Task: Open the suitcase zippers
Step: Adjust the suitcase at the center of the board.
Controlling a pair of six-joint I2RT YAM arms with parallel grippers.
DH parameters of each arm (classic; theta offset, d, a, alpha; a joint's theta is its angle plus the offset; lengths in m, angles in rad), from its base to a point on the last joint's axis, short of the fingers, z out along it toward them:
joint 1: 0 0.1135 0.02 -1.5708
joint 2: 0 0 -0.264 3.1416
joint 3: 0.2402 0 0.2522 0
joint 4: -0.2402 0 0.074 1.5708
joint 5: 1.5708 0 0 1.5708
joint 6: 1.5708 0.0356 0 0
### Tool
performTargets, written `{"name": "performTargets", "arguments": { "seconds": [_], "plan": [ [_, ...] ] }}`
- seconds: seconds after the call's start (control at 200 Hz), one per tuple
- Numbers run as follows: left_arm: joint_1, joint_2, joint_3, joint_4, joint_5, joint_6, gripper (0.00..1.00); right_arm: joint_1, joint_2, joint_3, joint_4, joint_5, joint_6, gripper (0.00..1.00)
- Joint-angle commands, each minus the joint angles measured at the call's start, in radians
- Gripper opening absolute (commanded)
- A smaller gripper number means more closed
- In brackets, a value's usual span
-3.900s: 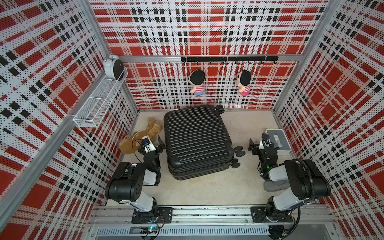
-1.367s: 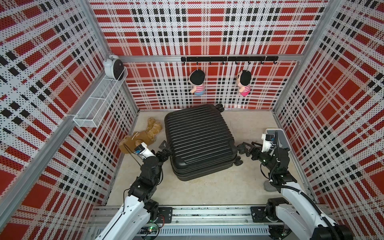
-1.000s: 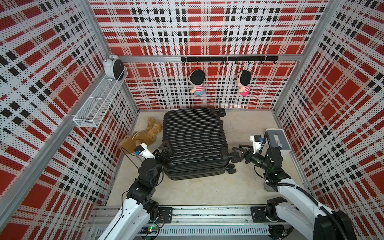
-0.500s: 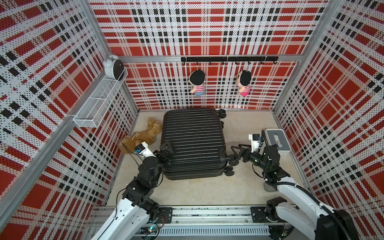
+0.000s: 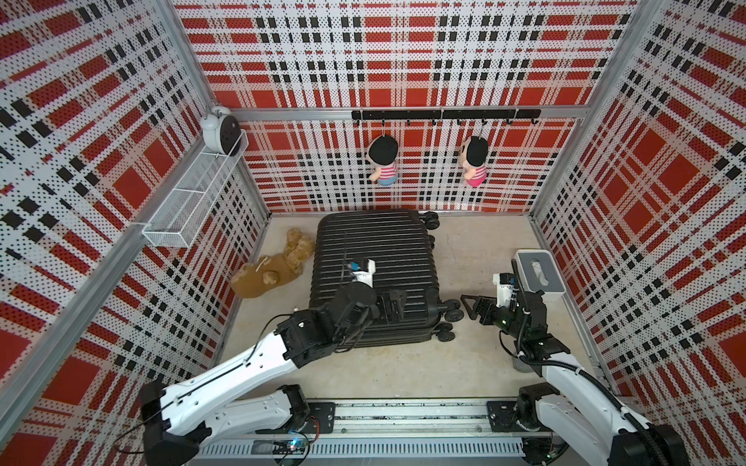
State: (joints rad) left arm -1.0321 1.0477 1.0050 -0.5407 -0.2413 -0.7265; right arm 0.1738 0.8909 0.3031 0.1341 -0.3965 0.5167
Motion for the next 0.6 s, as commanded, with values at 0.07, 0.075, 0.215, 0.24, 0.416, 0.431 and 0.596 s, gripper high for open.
{"name": "performTargets", "arguments": {
  "seconds": [0.07,0.075,0.215,0.24,0.416,0.431,0.596],
  "plan": [
    [-0.052,0.067,0.014,-0.071,0.266,0.103,0.87,-0.002,0.048,0.024,0.016,-0.058,-0.009,0.8],
    [-0.052,0.07,0.013,-0.071,0.269,0.104,0.86,-0.002,0.049,0.024,0.016,-0.06,-0.009,0.8],
    [-0.056,0.143,-0.006,-0.068,0.34,0.119,0.66,0.0,0.006,-0.026,0.046,-0.043,0.003,0.74],
    [-0.058,0.155,-0.009,-0.067,0.342,0.12,0.62,0.0,-0.006,-0.041,0.064,-0.043,0.004,0.72],
    [-0.034,0.203,-0.022,-0.028,0.32,0.137,0.53,0.01,-0.079,-0.144,0.223,-0.087,0.0,0.6],
    [-0.027,0.205,-0.023,-0.023,0.321,0.139,0.52,0.013,-0.082,-0.15,0.229,-0.085,-0.001,0.59],
    [0.044,0.214,-0.059,0.053,0.337,0.138,0.5,0.059,-0.111,-0.169,0.215,-0.067,-0.027,0.57]
  ]
}}
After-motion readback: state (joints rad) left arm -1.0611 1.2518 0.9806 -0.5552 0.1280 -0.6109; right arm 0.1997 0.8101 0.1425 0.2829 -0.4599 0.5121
